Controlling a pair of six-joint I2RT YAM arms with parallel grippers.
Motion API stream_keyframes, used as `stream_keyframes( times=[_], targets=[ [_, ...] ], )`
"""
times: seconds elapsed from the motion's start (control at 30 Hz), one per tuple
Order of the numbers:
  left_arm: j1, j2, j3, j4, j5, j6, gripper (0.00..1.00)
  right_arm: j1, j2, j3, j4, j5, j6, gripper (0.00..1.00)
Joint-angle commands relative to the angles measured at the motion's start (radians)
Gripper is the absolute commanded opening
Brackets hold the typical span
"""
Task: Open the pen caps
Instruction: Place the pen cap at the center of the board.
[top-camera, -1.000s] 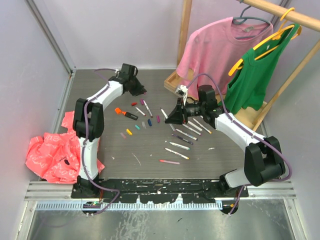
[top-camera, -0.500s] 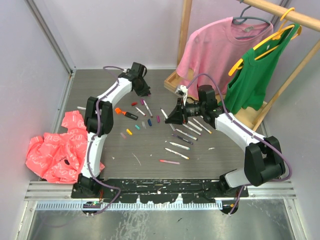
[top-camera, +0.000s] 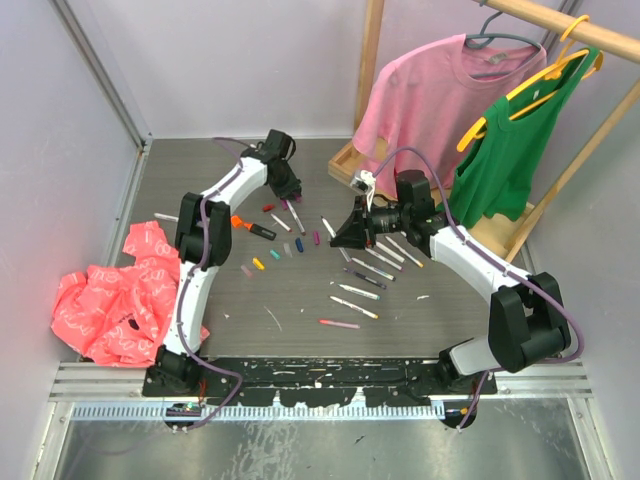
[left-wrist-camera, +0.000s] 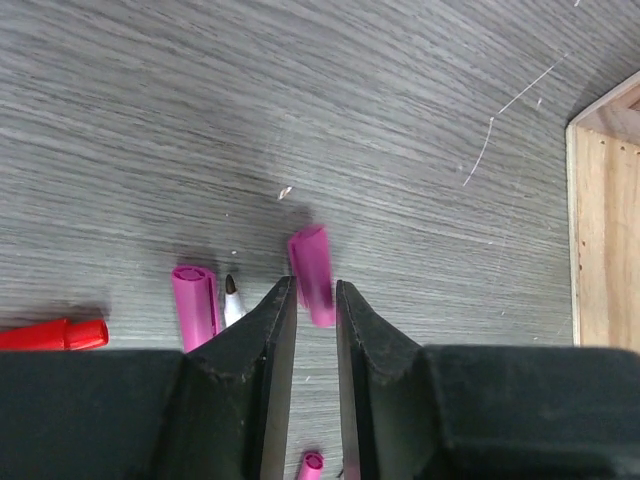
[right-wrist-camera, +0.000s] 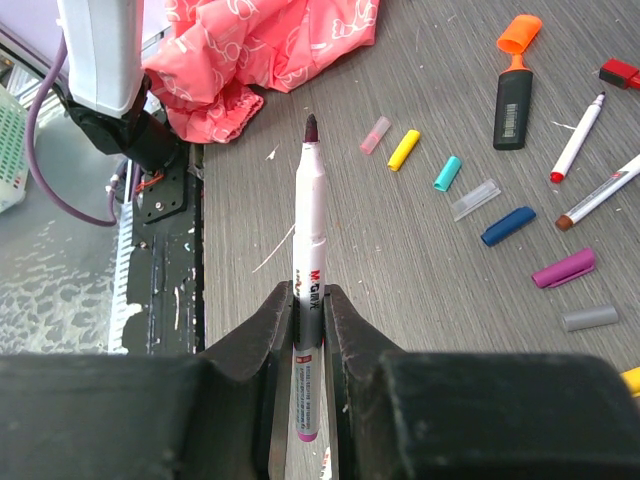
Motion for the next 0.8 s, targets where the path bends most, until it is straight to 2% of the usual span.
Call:
stream_keyframes(
  times=[0.0,0.3,0.5,0.6,0.77],
  targets=[
    [0.002,0.003,0.052,-0.007,-0.001,0.023,0.24,-0.006,-0.038,0.042,0.023,0.005,-0.015,0.01],
    [0.002,-0.014,0.081,-0.018,0.011,0.046,0.28,-0.008,-0.033,0.041,0.015,0.015,-0.029,0.01],
    [0.003,-0.136,0.032,0.012,0.03,0.081,0.29,-0.009,-0.019,0.049,-0.009,0.038,-0.054,0.01],
    [0.006,-0.258,-0.08,0.066,0.008,0.142,0.29,-0.009,-0.015,0.055,-0.023,0.059,-0.07,0.01],
    [0.017,-0.543,-0.447,0.228,-0.098,0.299,0.28,-0.009,-0.004,0.063,-0.027,0.116,-0.072,0.01]
  ],
)
